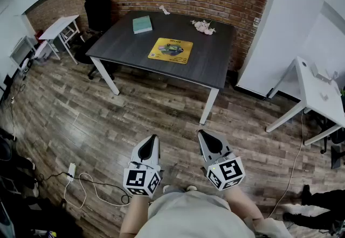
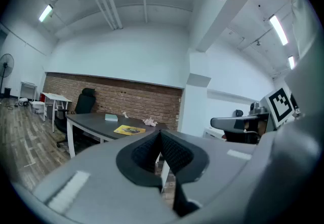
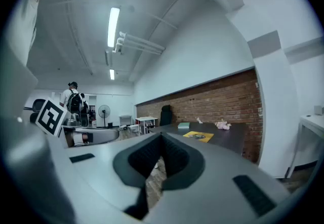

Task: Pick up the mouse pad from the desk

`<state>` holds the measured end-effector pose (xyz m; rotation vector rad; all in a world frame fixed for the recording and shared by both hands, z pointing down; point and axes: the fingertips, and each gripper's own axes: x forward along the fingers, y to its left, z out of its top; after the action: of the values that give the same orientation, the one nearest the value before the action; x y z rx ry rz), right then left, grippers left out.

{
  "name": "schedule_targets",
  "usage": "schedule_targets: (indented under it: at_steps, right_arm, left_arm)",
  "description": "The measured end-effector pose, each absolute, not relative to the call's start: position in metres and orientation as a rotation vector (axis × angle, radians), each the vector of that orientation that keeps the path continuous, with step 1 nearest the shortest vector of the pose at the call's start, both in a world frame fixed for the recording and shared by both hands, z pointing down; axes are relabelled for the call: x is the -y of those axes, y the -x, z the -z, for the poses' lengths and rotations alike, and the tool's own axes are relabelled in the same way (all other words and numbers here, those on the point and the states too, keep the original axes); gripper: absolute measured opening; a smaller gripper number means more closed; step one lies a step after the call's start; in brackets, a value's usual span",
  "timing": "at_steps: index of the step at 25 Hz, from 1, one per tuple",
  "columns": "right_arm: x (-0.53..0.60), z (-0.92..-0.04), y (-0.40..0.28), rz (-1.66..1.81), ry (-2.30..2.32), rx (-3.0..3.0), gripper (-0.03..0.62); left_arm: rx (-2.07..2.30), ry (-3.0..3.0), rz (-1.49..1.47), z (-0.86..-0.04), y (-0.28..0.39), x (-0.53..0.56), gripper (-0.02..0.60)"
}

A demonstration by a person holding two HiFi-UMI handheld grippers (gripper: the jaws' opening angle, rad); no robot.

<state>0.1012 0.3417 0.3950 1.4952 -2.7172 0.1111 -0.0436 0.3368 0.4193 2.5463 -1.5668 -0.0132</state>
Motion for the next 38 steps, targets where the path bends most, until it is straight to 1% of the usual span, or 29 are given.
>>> schedule_targets:
  at_steps: [11,13,14,15,16,18,20,25,27,30,32,38]
  right_arm:
    - [-0.353,-0.391,-0.118,-0.141,-1.461,2.750,0.000]
    - [-0.353,-0.394,-0.125,-0.150,-1.468,2.742,0.002]
    - [-0.353,-0.396,-0.129,-0.159,-1.467,2.742,0.003]
    - [-0.354,-0.398,-0.132,-0.174,-1.459,2.747,0.039]
    - [-0.355,-0.399,-0.134,-0.189,-1.448,2.754,0.089]
    - [-0.357,-0.403,-0.139,-0.210,-1.430,2.766,0.150]
    - [-0.357,-0.406,-0.142,-0.214,-1.424,2.769,0.236]
    - [-0.352,-0.409,-0.142,-0.200,-1.404,2.779,0.362]
    - [-0.346,-0.408,-0.142,-0.197,-1.417,2.792,0.407]
    - [-0.335,-0.402,-0.139,-0.192,-1.434,2.833,0.453]
    - [-0.322,-0.399,-0.138,-0.180,-1.440,2.844,0.472]
    - [-0.266,-0.412,-0.123,-0.221,-1.417,2.837,0.476]
  left_arm:
    - [1.586,-2.543,0.005,-0.414,0.026,-0.348,0.009]
    - [1.589,-2.543,0.005,-0.415,0.021,-0.349,0.021]
    - [1.586,-2.544,0.006,-0.415,0.018,-0.350,0.043]
    - [1.581,-2.545,0.009,-0.416,0.015,-0.351,0.061]
    - [1.575,-2.545,0.014,-0.416,0.012,-0.352,0.087]
    - [1.562,-2.540,0.026,-0.418,0.007,-0.355,0.150]
    - [1.550,-2.535,0.033,-0.421,0.003,-0.357,0.202]
    - [1.549,-2.516,0.043,-0.424,0.000,-0.353,0.328]
    - [1.560,-2.502,0.074,-0.422,0.003,-0.348,0.370]
    - [1.573,-2.475,0.117,-0.421,0.011,-0.336,0.419]
    - [1.578,-2.471,0.123,-0.422,0.015,-0.324,0.431]
    - [1.583,-2.469,0.131,-0.432,0.030,-0.267,0.436]
